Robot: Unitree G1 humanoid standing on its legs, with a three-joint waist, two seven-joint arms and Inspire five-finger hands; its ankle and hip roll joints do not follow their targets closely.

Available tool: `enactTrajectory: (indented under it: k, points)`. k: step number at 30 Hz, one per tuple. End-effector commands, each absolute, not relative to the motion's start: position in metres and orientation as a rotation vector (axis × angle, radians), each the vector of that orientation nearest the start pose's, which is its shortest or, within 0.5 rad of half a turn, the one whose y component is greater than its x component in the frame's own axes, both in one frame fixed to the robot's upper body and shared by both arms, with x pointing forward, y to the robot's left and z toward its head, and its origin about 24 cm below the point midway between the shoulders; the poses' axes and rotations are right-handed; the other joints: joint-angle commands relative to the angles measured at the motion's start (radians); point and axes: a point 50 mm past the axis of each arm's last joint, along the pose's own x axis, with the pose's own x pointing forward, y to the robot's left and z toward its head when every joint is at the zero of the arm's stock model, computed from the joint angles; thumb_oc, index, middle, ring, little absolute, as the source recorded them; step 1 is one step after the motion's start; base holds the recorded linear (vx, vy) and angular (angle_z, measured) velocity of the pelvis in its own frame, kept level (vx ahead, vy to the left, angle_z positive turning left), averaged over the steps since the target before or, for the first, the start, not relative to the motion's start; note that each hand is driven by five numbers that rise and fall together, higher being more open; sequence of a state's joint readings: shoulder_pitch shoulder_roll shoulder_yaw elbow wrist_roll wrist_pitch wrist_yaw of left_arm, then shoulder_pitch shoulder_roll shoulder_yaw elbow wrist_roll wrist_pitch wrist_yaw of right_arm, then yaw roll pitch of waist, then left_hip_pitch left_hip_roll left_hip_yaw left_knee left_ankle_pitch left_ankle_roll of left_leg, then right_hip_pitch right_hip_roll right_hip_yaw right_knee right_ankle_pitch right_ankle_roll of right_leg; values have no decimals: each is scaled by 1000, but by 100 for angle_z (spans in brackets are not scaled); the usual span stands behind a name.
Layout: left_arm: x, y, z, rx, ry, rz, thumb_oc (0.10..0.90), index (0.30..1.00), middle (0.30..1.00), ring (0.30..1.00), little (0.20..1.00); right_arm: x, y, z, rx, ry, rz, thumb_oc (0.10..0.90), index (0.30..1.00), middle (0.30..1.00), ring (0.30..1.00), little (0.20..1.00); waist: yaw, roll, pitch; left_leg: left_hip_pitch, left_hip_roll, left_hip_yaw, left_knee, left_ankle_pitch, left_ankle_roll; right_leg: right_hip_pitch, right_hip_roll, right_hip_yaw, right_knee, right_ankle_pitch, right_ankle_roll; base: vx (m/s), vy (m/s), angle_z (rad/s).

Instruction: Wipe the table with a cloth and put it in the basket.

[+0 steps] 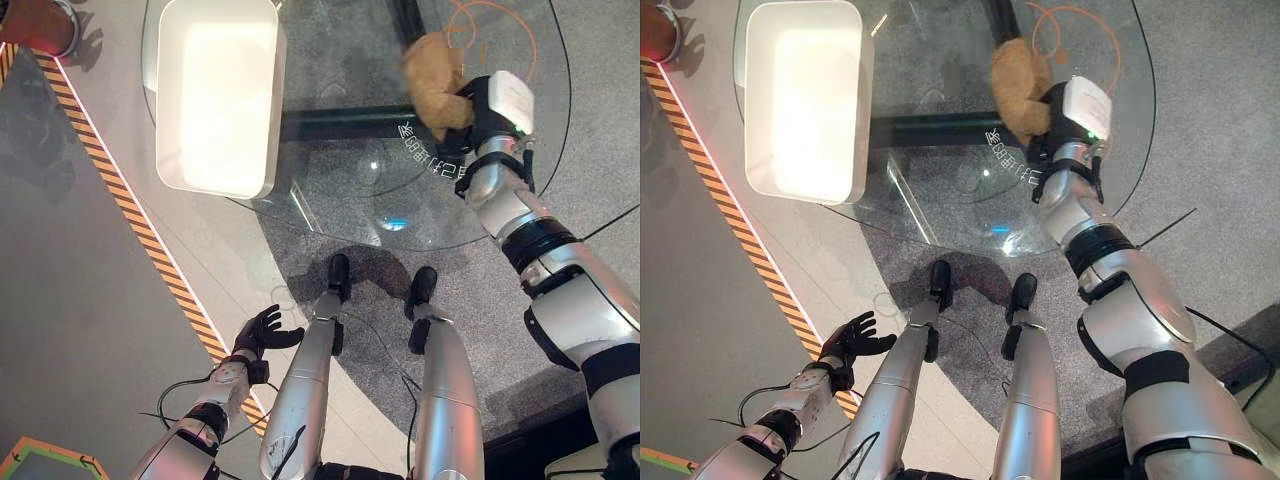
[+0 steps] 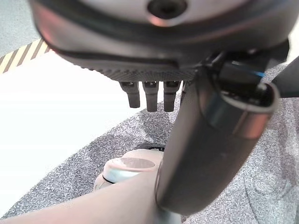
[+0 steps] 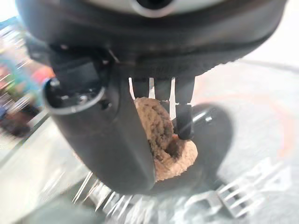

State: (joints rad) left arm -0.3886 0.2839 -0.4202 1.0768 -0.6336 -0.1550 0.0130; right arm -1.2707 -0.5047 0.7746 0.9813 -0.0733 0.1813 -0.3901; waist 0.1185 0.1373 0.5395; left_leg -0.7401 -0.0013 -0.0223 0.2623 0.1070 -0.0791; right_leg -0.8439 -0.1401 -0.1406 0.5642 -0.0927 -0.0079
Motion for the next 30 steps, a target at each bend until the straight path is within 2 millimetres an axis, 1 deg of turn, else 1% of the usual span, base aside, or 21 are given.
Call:
enactTrajectory:
  k: [1, 5, 10, 18, 22, 30]
  points:
    - [261, 183, -81, -36, 617, 2, 800, 900, 900, 900, 900, 410, -83, 248, -1172, -525, 26, 100, 300, 300, 300, 200, 28, 67, -20, -9, -76, 64, 59, -67, 51, 20, 28, -68, -83, 16, 15, -2, -22, 7]
    - [262, 183, -81, -33, 615, 3, 800, 900, 900, 900, 900, 406, -72, 241, -1195, -537, 114, 100, 300, 300, 300, 200, 27, 65, -20, -8, -75, 65, 55, -65, 50, 21, 27, -69, -87, 18, 16, 2, -11, 9]
    - [262, 184, -80, -29, 614, 1, 800, 900, 900, 900, 900, 399, -54, 226, -1212, -541, 266, 100, 300, 300, 300, 200, 25, 63, -20, -11, -77, 66, 57, -64, 49, 17, 28, -68, -89, 21, 17, -1, -1, 3]
    - [266, 184, -78, -27, 610, 4, 800, 900, 900, 900, 900, 391, -43, 205, -1264, -512, 417, 100, 300, 300, 300, 200, 19, 56, -20, -13, -77, 69, 56, -62, 49, 17, 27, -69, -97, 26, 21, 0, 0, 0]
    - [266, 184, -78, -26, 611, 5, 800, 900, 900, 900, 900, 390, -42, 199, -1278, -502, 441, 100, 300, 300, 300, 200, 17, 55, -20, -11, -77, 70, 53, -61, 49, 17, 27, -68, -101, 28, 21, 0, 0, 0]
    - [267, 186, -77, -23, 612, 2, 800, 900, 900, 900, 900, 394, -49, 199, -1291, -489, 390, 100, 300, 300, 300, 200, 18, 58, -20, -13, -76, 71, 56, -60, 50, 13, 24, -66, -97, 32, 24, 0, 0, 0]
